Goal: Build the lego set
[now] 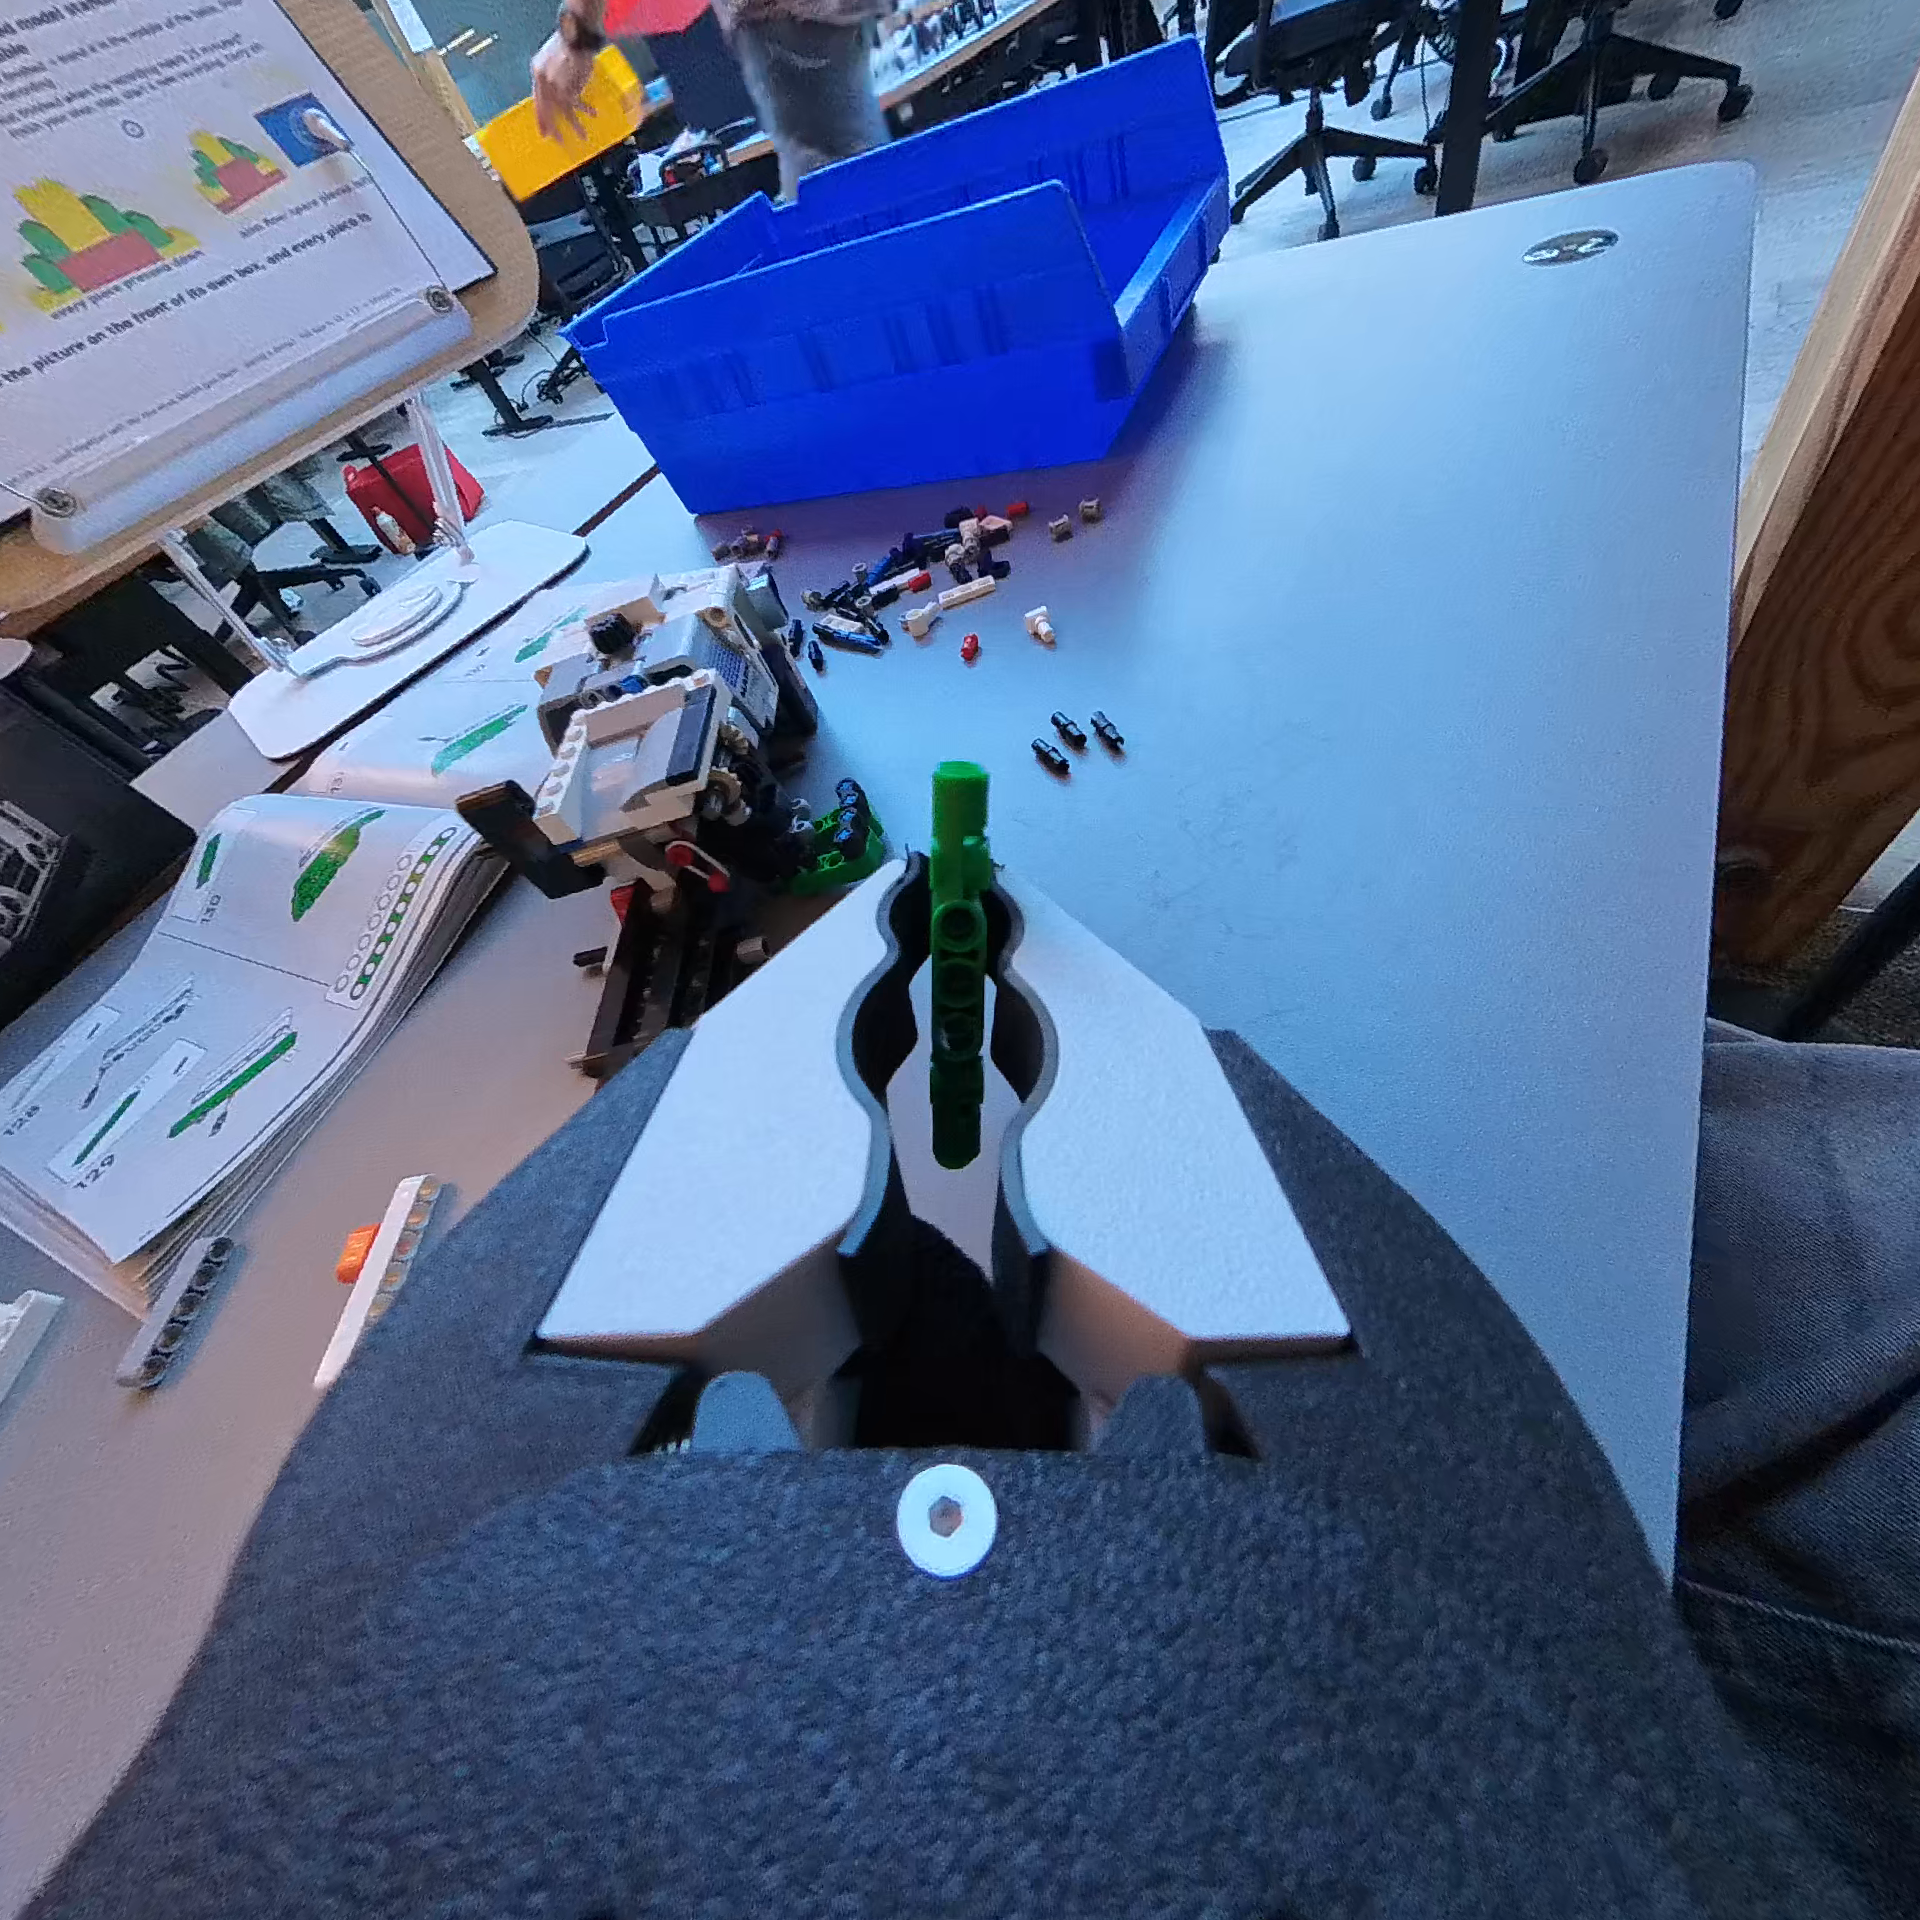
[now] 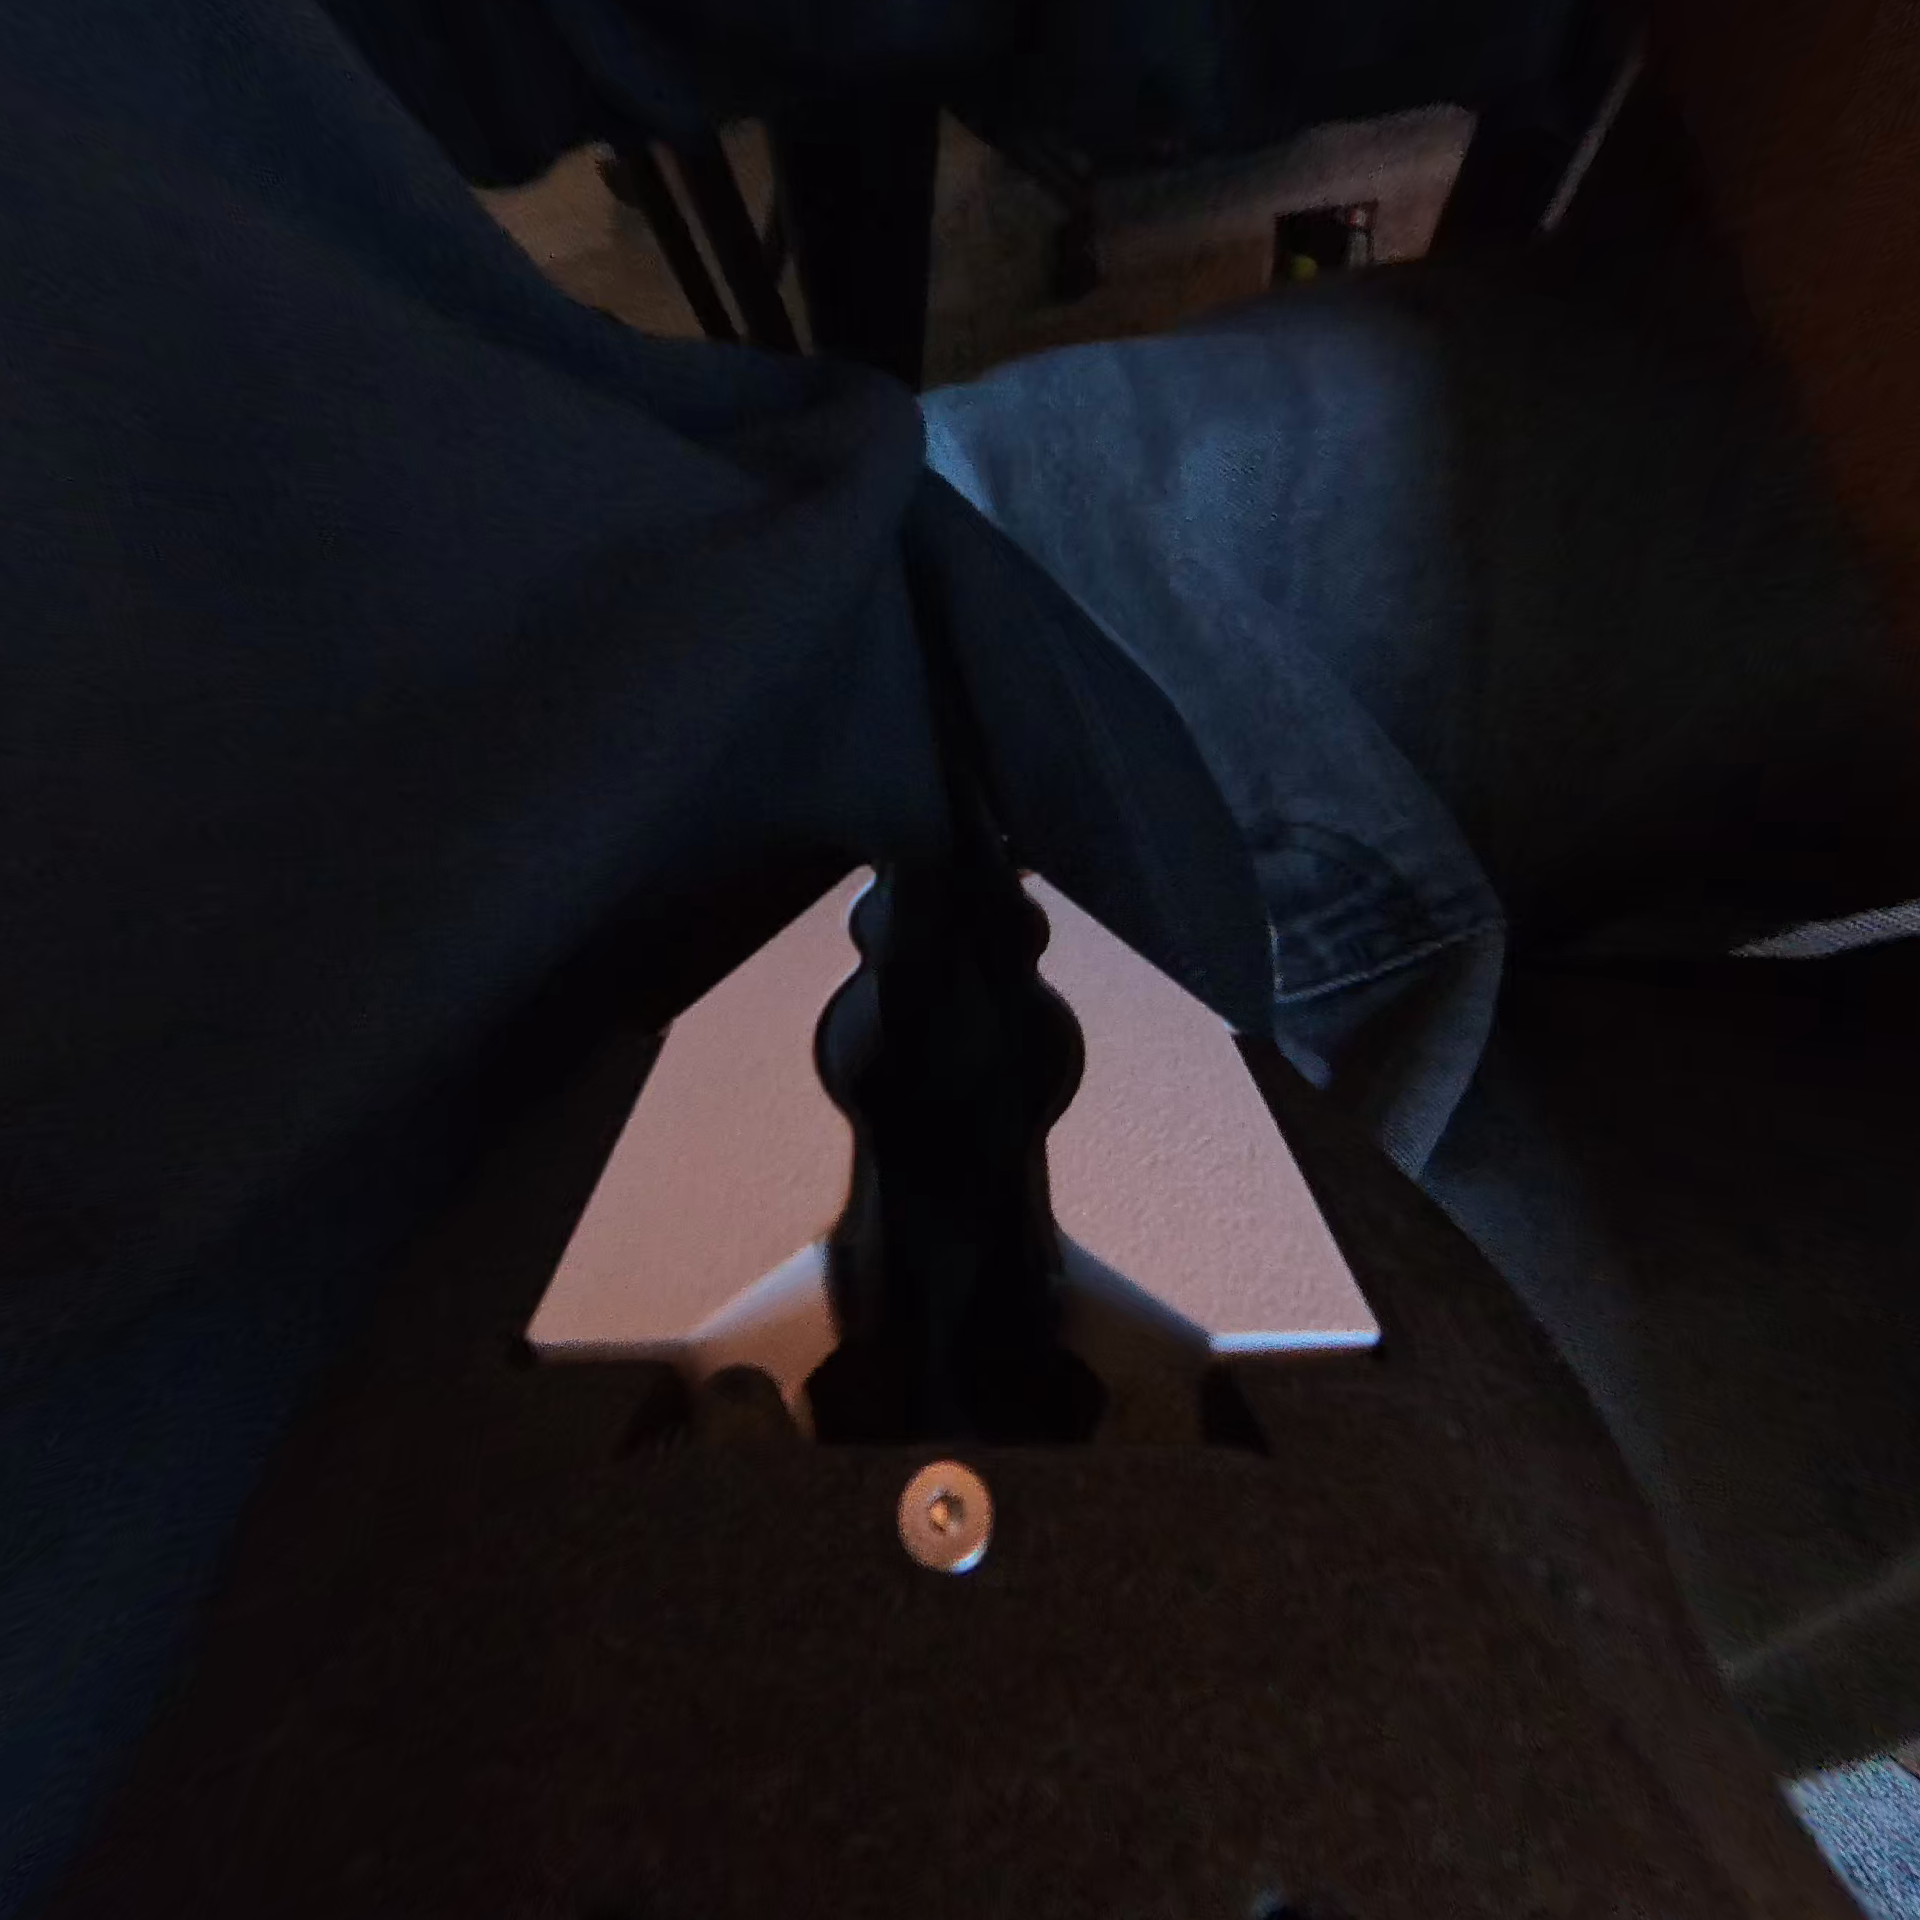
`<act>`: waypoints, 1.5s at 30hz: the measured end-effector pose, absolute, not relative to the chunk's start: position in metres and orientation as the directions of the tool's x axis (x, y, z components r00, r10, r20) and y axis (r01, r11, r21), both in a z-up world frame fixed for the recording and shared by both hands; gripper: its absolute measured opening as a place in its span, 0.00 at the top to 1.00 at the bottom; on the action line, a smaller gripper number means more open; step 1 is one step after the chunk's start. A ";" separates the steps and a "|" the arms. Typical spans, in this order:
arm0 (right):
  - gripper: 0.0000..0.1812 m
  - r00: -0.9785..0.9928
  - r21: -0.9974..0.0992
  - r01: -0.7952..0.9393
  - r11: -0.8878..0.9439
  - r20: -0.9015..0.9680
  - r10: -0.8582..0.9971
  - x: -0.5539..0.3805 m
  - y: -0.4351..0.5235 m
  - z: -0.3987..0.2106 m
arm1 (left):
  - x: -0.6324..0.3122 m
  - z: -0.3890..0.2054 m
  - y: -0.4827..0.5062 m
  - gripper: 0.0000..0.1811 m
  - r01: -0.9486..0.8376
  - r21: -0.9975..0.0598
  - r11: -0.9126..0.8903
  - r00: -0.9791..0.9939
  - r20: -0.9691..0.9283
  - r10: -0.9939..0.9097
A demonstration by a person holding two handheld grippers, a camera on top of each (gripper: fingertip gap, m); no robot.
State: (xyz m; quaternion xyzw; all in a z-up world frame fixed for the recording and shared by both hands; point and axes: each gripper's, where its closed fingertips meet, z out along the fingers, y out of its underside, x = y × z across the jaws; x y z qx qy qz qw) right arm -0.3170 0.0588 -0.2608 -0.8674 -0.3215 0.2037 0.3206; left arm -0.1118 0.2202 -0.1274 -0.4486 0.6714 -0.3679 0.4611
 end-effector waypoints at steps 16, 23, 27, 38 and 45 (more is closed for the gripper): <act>0.96 0.664 -0.683 0.493 -0.539 -0.105 0.740 -0.310 0.053 -0.270 | -0.111 -0.129 0.219 0.97 -0.271 -0.905 0.330 -0.180 -0.289 -0.940; 0.97 0.618 -0.730 0.509 -0.456 -0.059 0.784 -0.319 0.050 -0.253 | -0.111 -0.130 0.219 0.97 -0.272 -0.902 0.336 -0.181 -0.295 -0.938; 0.96 0.642 -0.702 0.511 -0.497 -0.073 0.764 -0.316 0.058 -0.269 | -0.111 -0.130 0.218 0.97 -0.270 -0.901 0.340 -0.181 -0.300 -0.937; 1.00 0.614 -0.681 0.491 -0.542 -0.171 0.771 -0.310 0.064 -0.274 | -0.111 -0.130 0.217 0.97 -0.271 -0.900 0.342 -0.188 -0.299 -0.936; 0.99 0.565 -0.632 0.677 -0.377 0.117 0.817 -0.310 0.066 -0.281 | -0.111 -0.130 0.217 0.97 -0.270 -0.899 0.343 -0.190 -0.300 -0.935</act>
